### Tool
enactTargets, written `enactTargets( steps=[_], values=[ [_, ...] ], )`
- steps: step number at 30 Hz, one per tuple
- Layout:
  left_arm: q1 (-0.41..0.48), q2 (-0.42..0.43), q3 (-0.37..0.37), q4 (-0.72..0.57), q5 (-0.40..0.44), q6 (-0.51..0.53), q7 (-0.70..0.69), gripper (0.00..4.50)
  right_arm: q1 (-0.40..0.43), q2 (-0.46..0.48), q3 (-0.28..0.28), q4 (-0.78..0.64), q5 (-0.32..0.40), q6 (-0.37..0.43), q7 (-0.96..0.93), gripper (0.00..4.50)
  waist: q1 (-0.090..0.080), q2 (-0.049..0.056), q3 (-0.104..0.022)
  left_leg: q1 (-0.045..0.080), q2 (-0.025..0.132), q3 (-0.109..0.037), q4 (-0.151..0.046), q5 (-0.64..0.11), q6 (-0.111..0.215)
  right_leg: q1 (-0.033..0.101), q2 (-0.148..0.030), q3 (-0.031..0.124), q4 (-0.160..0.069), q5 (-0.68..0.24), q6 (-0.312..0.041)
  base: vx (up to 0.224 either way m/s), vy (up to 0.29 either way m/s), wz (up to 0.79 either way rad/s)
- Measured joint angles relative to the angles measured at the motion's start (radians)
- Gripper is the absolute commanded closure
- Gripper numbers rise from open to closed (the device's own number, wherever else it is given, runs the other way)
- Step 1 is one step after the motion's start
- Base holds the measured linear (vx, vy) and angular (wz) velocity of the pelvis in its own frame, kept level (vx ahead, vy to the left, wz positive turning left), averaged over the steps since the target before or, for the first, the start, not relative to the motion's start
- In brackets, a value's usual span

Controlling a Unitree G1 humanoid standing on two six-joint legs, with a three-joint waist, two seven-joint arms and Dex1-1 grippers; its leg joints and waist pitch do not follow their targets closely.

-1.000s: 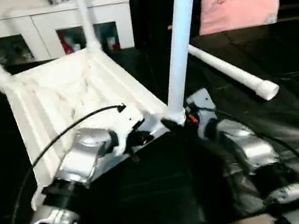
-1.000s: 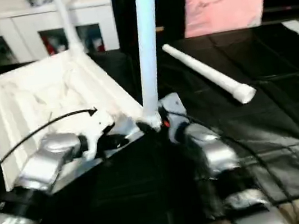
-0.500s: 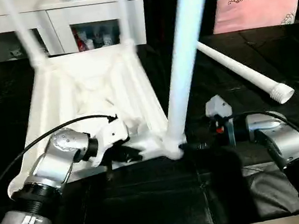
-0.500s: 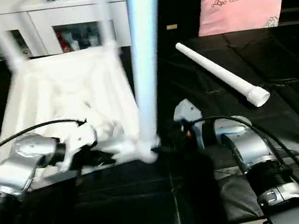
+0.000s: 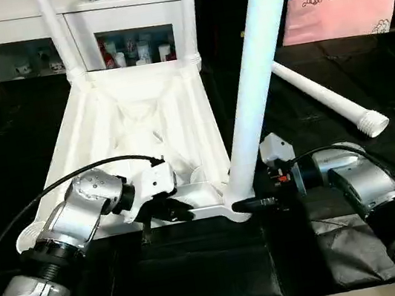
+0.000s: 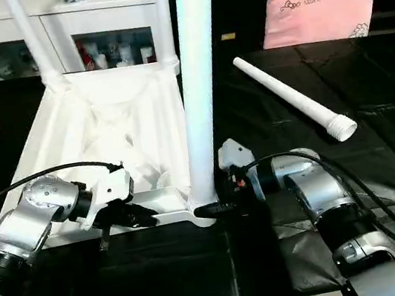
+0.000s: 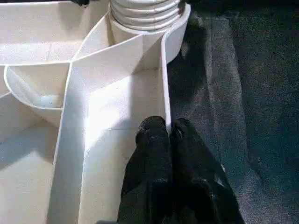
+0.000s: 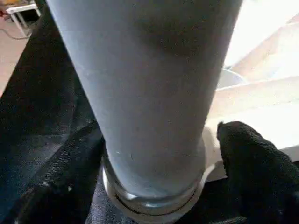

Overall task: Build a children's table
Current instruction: Rotate leg to tighten

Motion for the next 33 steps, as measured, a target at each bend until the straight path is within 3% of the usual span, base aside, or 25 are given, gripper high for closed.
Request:
enactTargets(
  steps=[10, 20, 24, 33],
  values=[
    [-0.006, -0.002, -0.001, 0.009, 0.005, -0.004, 0.000, 4.50, 0.000, 0.004, 0.001, 0.016, 0.007, -0.010, 0.021, 1.70, 0.001, 0.000, 0.000, 0.000, 0.000, 0.000, 0.002, 0.000, 0.000, 0.000, 0.000, 0.000, 0.003, 0.000, 0.000, 0.000, 0.000, 0.00],
    [-0.006, -0.007, 0.003, 0.011, 0.004, 0.006, 0.001, 4.50, 0.001, 0.005, 0.000, 0.016, 0.008, -0.009, 0.023, 1.80, 0.001, 0.000, 0.000, 0.000, 0.000, 0.000, 0.002, 0.000, 0.000, 0.000, 0.000, 0.000, 0.003, 0.000, 0.000, 0.000, 0.000, 0.00],
    [-0.005, -0.052, 0.033, 0.012, -0.001, 0.104, 0.078, 4.50, 0.015, 0.032, -0.029, 0.016, 0.004, 0.010, -0.063, 1.80, 0.001, 0.001, -0.001, 0.001, 0.000, 0.000, 0.005, 0.000, 0.000, 0.000, 0.000, 0.000, 0.006, 0.000, 0.000, 0.000, 0.000, 0.00],
    [-0.005, -0.220, 0.138, 0.004, -0.002, 0.371, 0.399, 4.50, -0.001, 0.217, -0.178, 0.080, -0.016, 0.099, -0.573, 1.80, -0.057, 0.001, -0.001, 0.008, 0.000, -0.002, 0.003, 0.000, -0.001, 0.002, 0.001, 0.002, 0.008, 0.000, 0.002, 0.000, 0.000, 0.00]
  ],
)
